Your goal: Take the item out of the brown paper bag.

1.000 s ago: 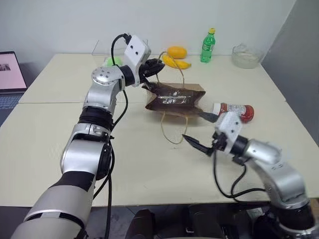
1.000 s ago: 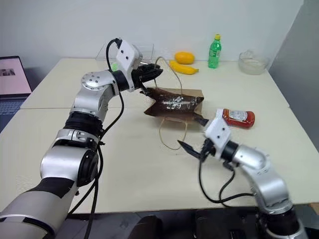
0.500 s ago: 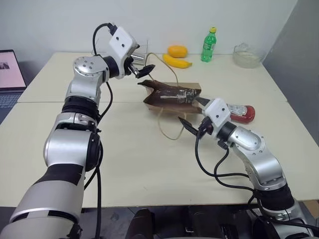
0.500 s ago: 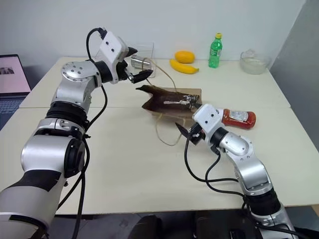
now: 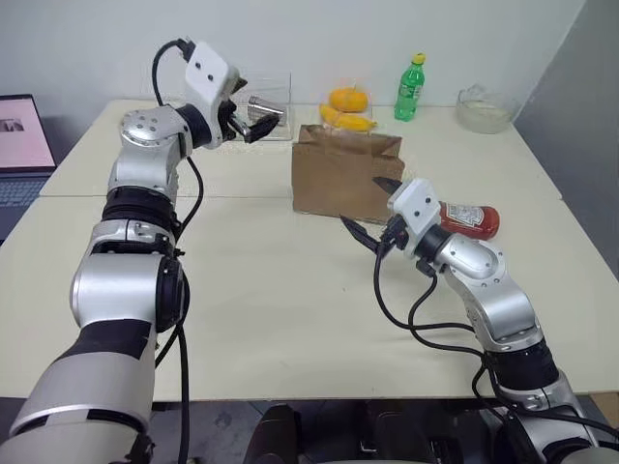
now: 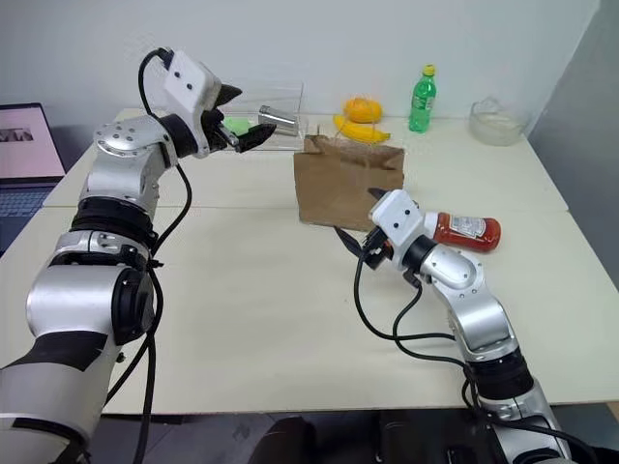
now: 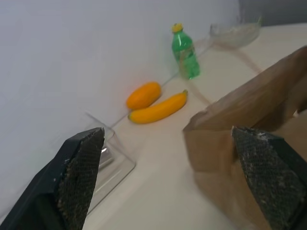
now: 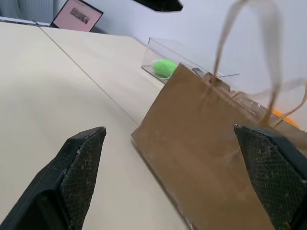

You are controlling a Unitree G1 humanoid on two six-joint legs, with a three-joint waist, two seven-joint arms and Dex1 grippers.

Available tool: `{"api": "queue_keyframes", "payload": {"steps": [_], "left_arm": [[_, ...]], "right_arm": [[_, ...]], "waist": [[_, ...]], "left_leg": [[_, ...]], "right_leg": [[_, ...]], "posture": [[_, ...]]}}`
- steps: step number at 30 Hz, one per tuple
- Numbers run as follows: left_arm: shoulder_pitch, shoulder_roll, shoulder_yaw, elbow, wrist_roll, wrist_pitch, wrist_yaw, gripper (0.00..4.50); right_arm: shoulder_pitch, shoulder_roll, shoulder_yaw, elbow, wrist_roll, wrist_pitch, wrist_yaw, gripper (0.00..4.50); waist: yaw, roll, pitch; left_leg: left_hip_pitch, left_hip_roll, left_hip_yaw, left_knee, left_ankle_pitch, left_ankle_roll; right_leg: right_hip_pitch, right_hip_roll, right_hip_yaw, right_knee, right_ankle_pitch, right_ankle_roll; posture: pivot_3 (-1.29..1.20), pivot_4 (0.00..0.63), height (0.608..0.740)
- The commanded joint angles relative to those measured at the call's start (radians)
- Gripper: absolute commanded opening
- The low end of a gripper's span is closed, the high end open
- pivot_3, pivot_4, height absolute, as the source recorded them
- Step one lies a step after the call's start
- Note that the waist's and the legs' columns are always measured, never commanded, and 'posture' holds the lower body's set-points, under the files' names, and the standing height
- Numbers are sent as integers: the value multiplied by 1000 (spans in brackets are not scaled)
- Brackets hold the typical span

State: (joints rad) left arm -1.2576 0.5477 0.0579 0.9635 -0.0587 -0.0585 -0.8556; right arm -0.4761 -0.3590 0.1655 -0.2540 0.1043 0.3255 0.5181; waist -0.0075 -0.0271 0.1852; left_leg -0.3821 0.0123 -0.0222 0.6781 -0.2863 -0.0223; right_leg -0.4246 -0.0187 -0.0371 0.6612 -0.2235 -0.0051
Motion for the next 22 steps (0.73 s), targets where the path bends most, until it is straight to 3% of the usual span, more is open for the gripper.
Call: {"api": "queue_keyframes", "payload": {"steps": [1, 6, 10, 13, 16, 22], "left_arm": [[81, 33, 70, -205, -80, 127, 23, 4456], [613, 39, 211, -907, -96, 383, 231, 4456], [935, -46, 304, -1251, -114, 504, 380, 4456], [1057, -107, 330, -1372, -137, 581, 452, 4456], [1242, -168, 315, -1454, -127, 541, 473, 4456], [1333, -229, 274, -1481, -127, 474, 511, 4456]], "right_arm": [[5, 13, -63, -43, 30, -28, -21, 4500], [152, 42, -129, -126, 80, -16, -58, 4500], [250, 74, -117, -111, 53, -116, -79, 4500], [291, 106, -129, -84, 53, -151, -104, 4500], [330, 115, -129, -35, 26, -234, -113, 4500], [317, 106, -154, 34, 41, -300, -107, 4500]], "waist": [[-2, 0, 0], [-25, 1, -1], [-19, 0, -1], [-5, 0, -1], [2, 0, -2], [6, -1, -3]], "left_leg": [[0, 0, 0, 0, 0, 0], [4, 3, -2, -2, 0, 0], [4, 2, -2, -2, 0, -1], [7, 1, -2, -1, 0, -1], [16, 0, 0, -2, -1, 0], [20, 0, 0, -3, -2, 2]], "right_leg": [[0, 0, 0, 0, 0, 0], [0, -3, 6, 1, 1, -2], [-2, -3, 12, 2, 1, -3], [1, -3, 12, 1, -1, 2], [9, -3, 14, 0, -1, 2], [14, 0, 14, -3, -2, 0]], "posture": [[0, 150, 740], [0, 150, 740], [0, 150, 740], [0, 150, 740], [0, 150, 740], [0, 150, 740]]}}
